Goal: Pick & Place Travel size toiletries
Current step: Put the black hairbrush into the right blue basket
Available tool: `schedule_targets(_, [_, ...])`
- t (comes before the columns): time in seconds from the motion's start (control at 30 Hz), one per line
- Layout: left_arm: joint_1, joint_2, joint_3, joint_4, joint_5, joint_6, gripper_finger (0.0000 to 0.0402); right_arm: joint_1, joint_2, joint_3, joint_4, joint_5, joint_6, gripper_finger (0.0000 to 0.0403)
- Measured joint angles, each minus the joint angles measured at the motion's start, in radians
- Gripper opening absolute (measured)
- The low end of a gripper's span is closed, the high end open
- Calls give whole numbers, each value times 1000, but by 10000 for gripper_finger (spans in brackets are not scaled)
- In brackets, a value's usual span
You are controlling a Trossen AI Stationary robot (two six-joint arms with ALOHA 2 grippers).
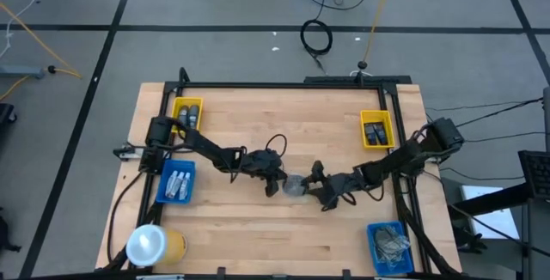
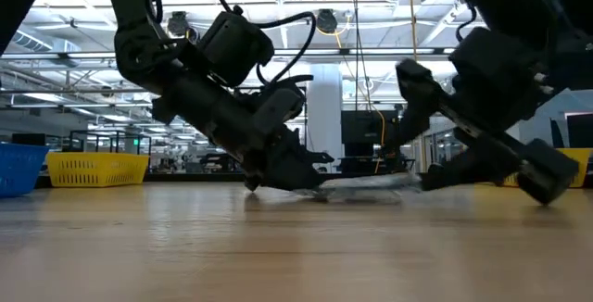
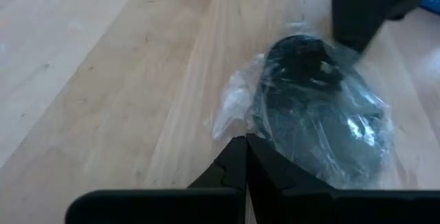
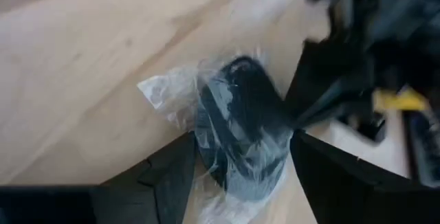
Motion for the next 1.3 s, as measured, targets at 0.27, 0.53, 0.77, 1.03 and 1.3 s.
schedule_targets(0.27, [1, 11, 2, 36, -2, 11, 2, 9, 41, -3, 179, 33, -134, 182])
schedule_targets(0.53, [9, -61, -2, 16, 0, 67, 20, 22, 20, -3, 164, 65, 58, 28])
schedule_targets(0.77, [42, -241, -1, -166, -36, 158, 21, 68, -66, 7, 99, 232, 144, 33])
schedule_targets(1.03, [-27, -287, -5, -187, -383, 164, 21, 80, -488, 298, -894, -29, 782, 15])
schedule_targets(1.3, [-100, -63, -6, 135, -519, 176, 21, 41, -556, 569, -1620, -745, 1645, 20])
